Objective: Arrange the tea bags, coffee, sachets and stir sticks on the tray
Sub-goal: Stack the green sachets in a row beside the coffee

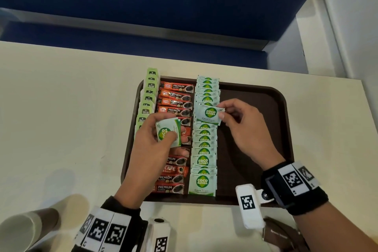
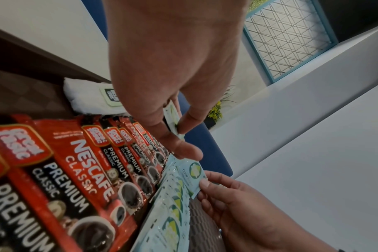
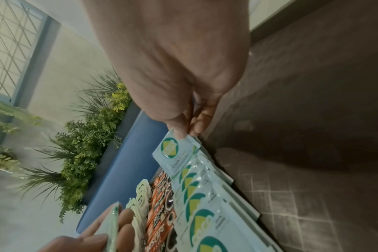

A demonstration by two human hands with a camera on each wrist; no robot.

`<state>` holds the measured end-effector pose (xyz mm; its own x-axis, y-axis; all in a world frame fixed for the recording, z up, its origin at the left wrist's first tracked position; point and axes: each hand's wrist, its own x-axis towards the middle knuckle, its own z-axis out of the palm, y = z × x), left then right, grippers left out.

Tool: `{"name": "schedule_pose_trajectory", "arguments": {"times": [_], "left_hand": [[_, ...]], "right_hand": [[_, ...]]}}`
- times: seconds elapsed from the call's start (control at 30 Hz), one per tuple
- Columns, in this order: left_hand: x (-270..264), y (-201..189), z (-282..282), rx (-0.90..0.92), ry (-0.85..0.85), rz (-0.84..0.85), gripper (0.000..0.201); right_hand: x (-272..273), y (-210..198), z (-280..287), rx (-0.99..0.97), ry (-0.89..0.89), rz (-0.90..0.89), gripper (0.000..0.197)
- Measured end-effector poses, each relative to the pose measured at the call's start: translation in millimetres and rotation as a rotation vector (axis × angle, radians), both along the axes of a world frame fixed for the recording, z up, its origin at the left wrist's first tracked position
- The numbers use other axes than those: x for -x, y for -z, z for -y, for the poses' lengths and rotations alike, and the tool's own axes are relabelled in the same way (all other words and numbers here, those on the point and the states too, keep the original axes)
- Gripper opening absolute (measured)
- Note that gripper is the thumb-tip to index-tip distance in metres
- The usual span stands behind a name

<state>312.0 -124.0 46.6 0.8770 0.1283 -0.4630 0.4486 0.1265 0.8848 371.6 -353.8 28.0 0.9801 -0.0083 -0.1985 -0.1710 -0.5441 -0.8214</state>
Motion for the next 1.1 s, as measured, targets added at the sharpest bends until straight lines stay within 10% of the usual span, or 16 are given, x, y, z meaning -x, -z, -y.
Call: {"name": "schedule_pose_trajectory", "arguments": {"times": [0.73, 1.1], "left_hand": [[-3, 0, 13, -0.023, 0.034, 0.011, 0.048], [-6, -11, 19, -0.097, -0.001, 0.057, 0.039]], "right_hand": [[10, -1, -5, -0.046, 0.169, 0.133, 0.024], [21, -30, -8, -0.29, -0.071, -0.147, 0.008]]}}
